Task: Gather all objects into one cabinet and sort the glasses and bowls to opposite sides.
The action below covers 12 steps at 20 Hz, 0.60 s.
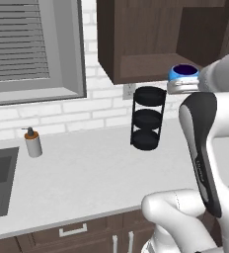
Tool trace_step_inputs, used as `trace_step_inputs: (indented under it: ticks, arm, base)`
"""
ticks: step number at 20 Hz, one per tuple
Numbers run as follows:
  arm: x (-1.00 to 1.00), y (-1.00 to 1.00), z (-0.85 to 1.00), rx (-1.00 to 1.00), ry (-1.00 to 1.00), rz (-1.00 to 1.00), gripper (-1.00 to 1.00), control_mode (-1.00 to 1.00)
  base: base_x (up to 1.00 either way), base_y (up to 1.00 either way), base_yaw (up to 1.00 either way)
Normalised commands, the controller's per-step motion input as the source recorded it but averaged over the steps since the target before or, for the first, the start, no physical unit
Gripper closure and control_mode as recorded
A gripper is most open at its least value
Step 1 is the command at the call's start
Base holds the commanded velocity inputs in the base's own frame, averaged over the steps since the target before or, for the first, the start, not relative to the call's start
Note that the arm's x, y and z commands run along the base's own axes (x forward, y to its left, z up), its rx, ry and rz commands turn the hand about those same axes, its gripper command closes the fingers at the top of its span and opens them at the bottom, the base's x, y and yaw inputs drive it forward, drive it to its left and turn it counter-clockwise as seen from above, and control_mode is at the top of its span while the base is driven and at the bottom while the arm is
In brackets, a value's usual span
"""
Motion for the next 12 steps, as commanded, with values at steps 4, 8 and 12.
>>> trace_step_inputs:
  ticks: [4,8,12]
  arm:
    - [-0.41,0.00,0.00,0.00,0.02,0.00,1.00,-1.00]
    - [-0.37,0.00,0.00,0.00,0.02,0.00,1.00,-1.00]
    - [-0.13,0.00,0.00,0.00,0.05,0.00,1.00,-1.00]
  base:
    - [0.00,0.00,0.00]
    - [0.00,0.00,0.00]
    - [0.00,0.00,0.00]
